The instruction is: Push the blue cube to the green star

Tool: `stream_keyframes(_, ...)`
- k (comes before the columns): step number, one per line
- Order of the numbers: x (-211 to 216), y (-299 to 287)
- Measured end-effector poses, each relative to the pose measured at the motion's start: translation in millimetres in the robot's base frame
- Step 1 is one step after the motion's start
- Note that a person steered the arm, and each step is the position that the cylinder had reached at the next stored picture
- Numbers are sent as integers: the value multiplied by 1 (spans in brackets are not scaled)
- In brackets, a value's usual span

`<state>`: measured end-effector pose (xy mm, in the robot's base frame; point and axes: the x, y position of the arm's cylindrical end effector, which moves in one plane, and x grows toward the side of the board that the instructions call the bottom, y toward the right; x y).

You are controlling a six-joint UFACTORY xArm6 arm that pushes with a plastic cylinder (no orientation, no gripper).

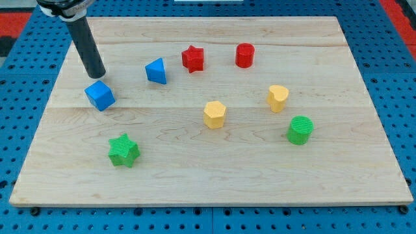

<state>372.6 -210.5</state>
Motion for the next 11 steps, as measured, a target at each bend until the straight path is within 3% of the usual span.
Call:
stream_keyframes(3, 94, 10)
stream_keyframes(9, 98, 35)
stream_keyframes(11, 97, 86)
